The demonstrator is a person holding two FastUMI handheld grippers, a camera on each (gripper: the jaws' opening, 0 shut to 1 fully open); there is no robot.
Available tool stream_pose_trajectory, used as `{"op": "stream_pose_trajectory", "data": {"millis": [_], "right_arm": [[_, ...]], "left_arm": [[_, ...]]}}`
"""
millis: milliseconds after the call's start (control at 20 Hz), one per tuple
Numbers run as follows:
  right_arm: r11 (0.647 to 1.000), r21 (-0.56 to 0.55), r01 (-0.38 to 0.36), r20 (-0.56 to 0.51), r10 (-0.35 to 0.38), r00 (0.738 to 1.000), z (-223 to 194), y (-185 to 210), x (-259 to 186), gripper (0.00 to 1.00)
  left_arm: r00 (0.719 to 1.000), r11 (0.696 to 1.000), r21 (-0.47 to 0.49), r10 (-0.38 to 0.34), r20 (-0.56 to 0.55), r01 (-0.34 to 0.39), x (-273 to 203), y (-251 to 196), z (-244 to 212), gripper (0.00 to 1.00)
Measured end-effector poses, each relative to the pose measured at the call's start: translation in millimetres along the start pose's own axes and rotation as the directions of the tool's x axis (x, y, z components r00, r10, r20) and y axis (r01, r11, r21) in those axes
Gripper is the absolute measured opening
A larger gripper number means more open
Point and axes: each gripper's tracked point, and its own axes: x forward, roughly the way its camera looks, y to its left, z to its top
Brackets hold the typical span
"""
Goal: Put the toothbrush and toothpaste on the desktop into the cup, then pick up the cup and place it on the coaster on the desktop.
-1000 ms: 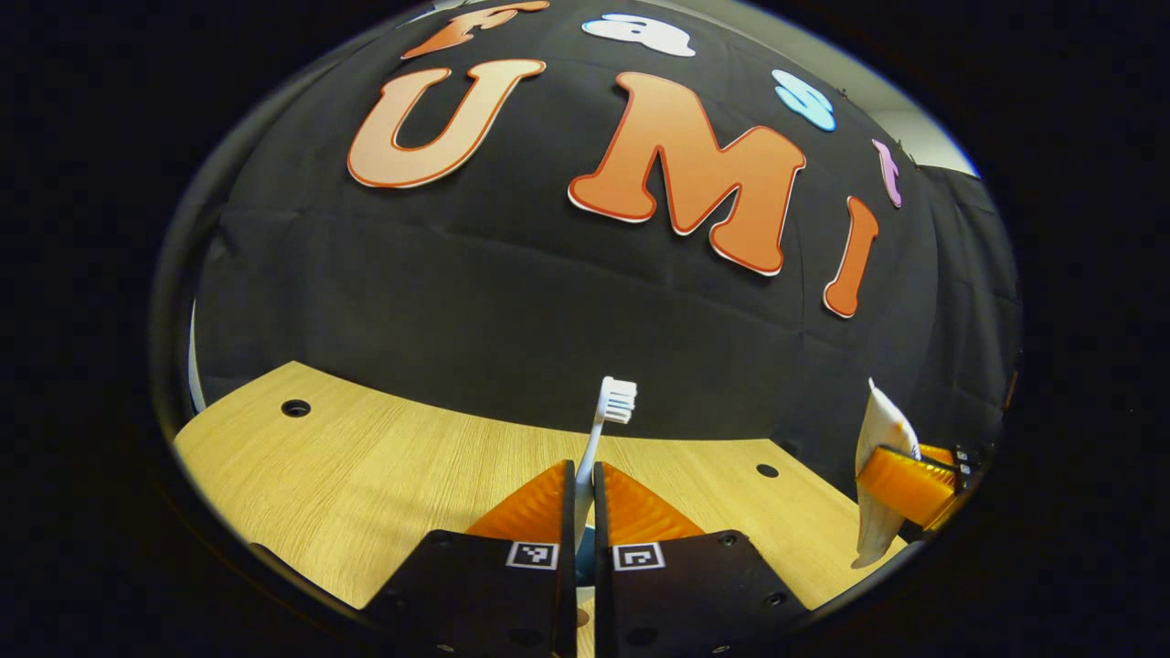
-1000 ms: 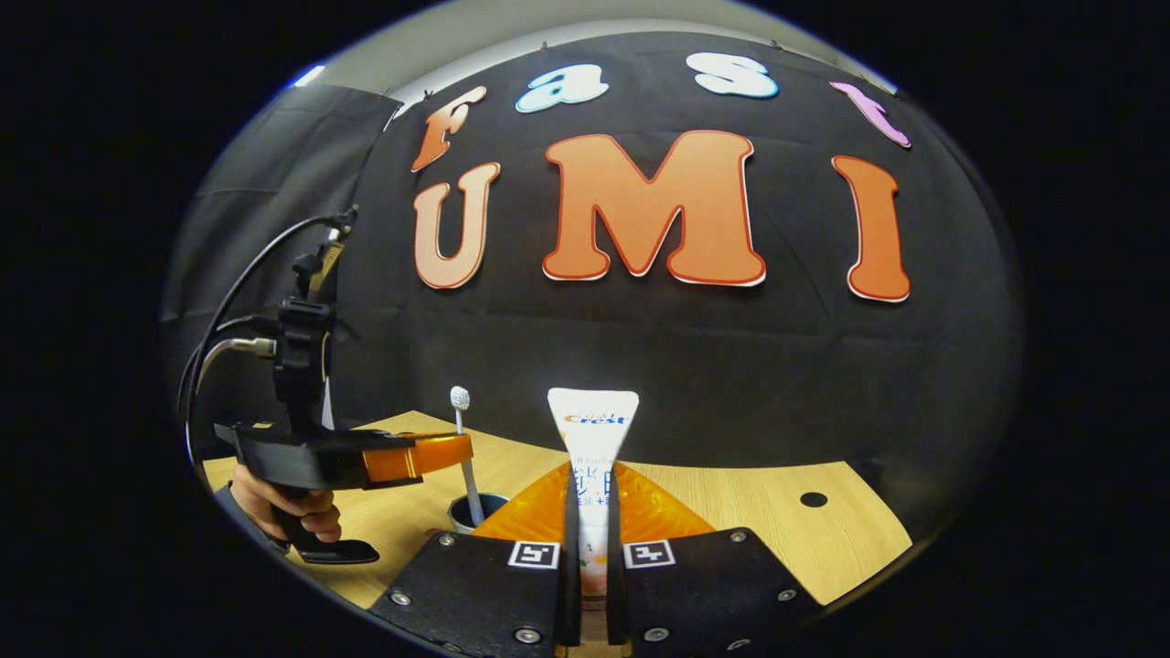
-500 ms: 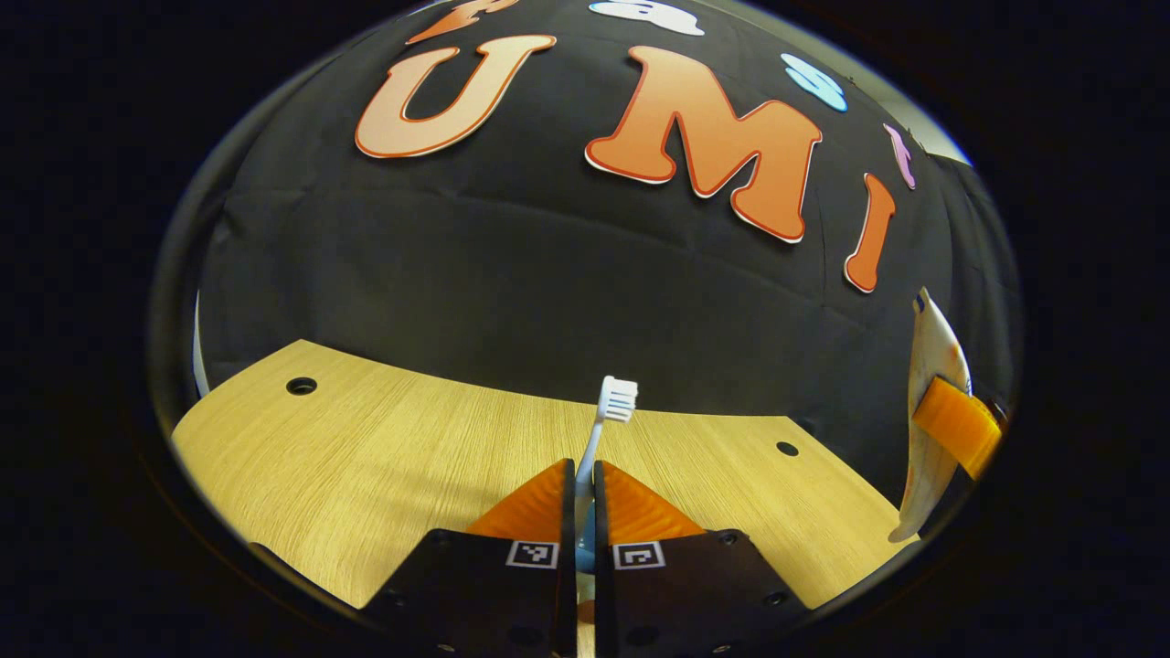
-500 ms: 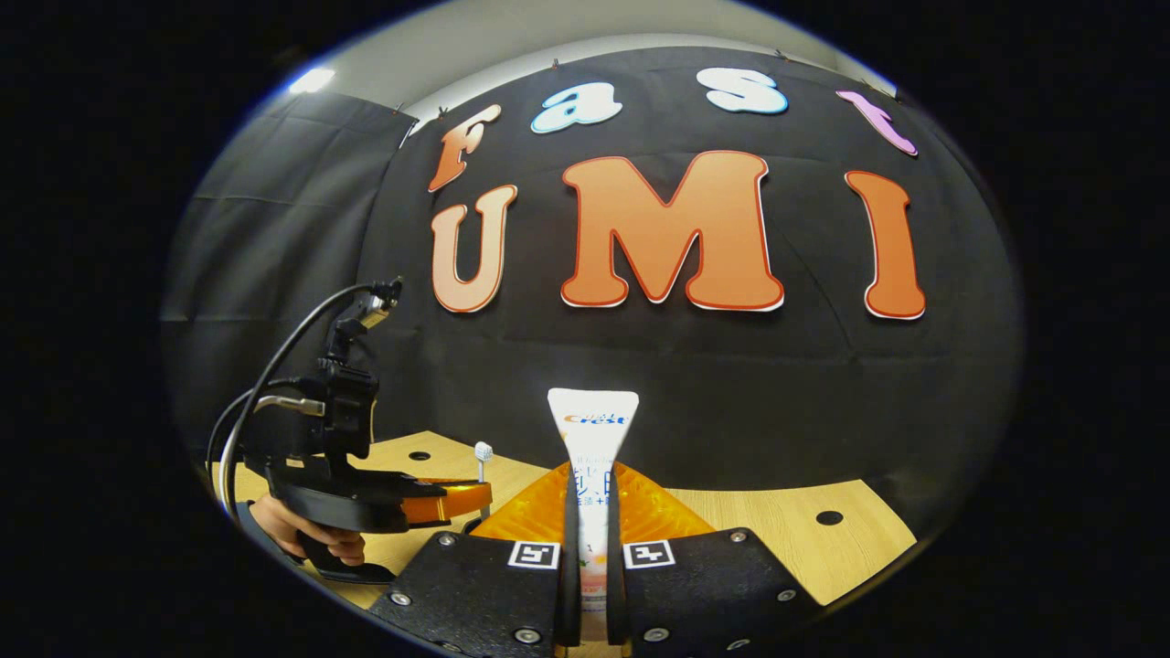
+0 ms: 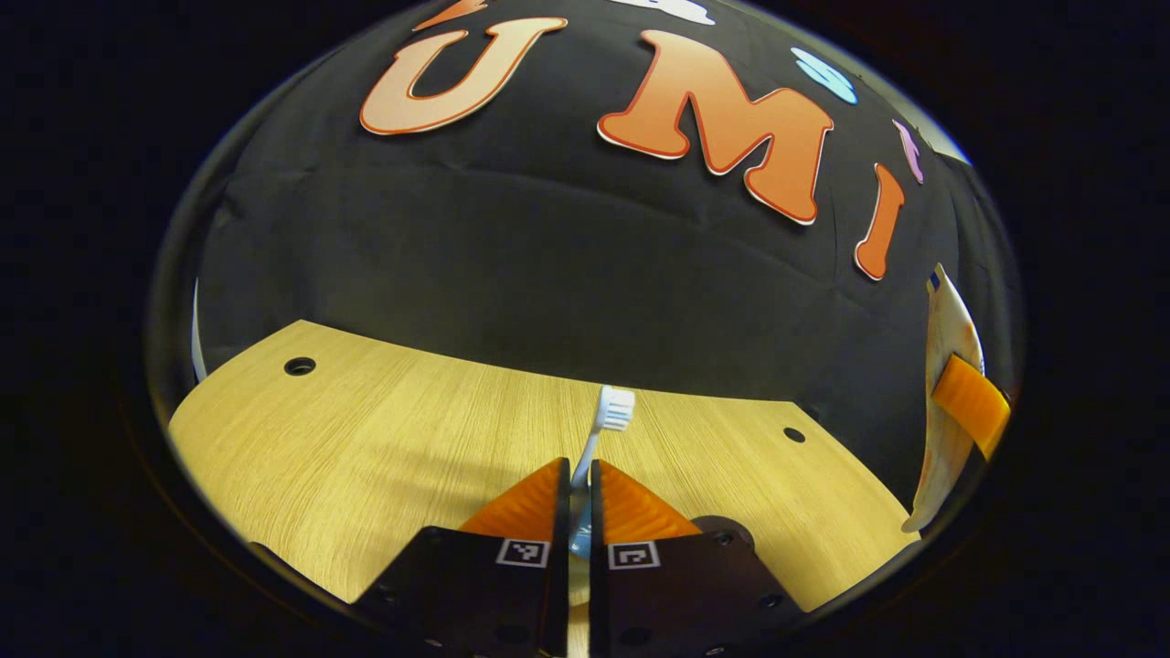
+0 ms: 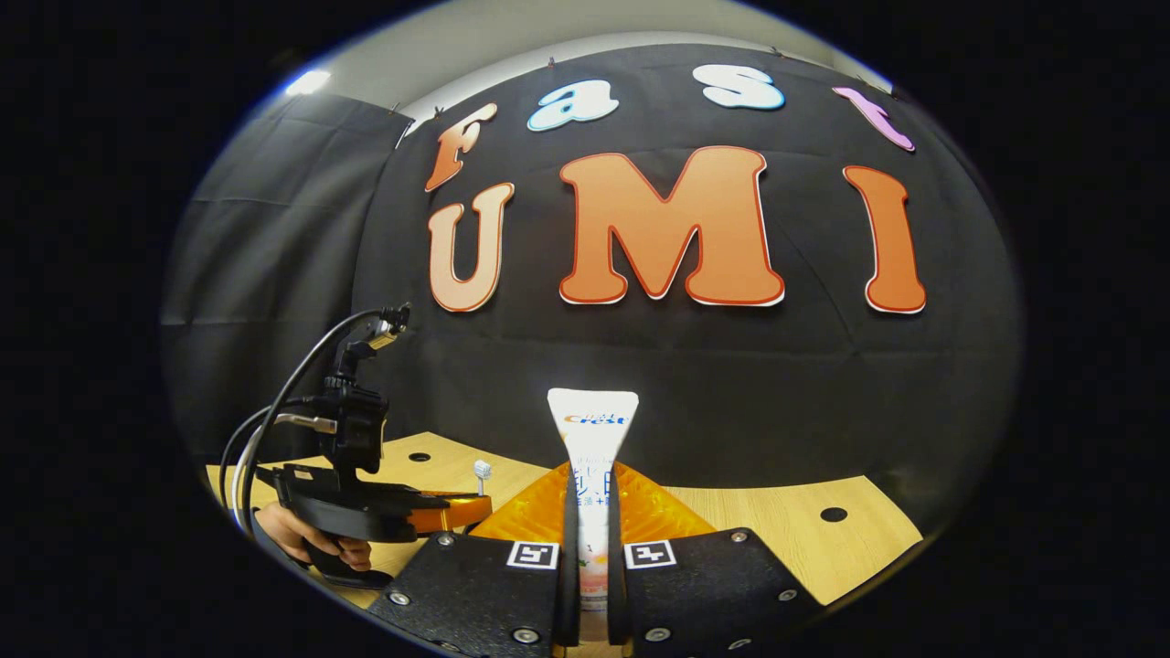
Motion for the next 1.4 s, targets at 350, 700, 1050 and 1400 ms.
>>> {"op": "stream_pose_trajectory", "data": {"millis": [350,700,1050,1400], "right_arm": [[0.999,0.033,-0.021,0.026,0.020,0.999,8.6,1.6,6.3,0.12],[0.998,0.004,-0.065,0.066,0.065,0.996,16.8,20.4,18.7,0.14],[0.995,0.000,-0.102,0.091,0.102,0.991,13.1,37.4,37.9,0.14],[0.991,0.046,-0.129,0.107,0.124,0.986,7.1,51.6,69.0,0.14]], "left_arm": [[1.000,0.997,0.072,0.004,-0.002,-0.003,-24.1,4.7,-4.5,0.32],[0.992,0.982,0.171,0.069,0.102,-0.086,-77.9,9.7,22.8,0.95],[0.971,0.954,0.244,0.125,0.203,-0.174,-153.3,28.6,60.9,0.98],[0.953,0.934,0.271,0.165,0.253,-0.234,-204.3,38.9,85.3,0.98]]}}
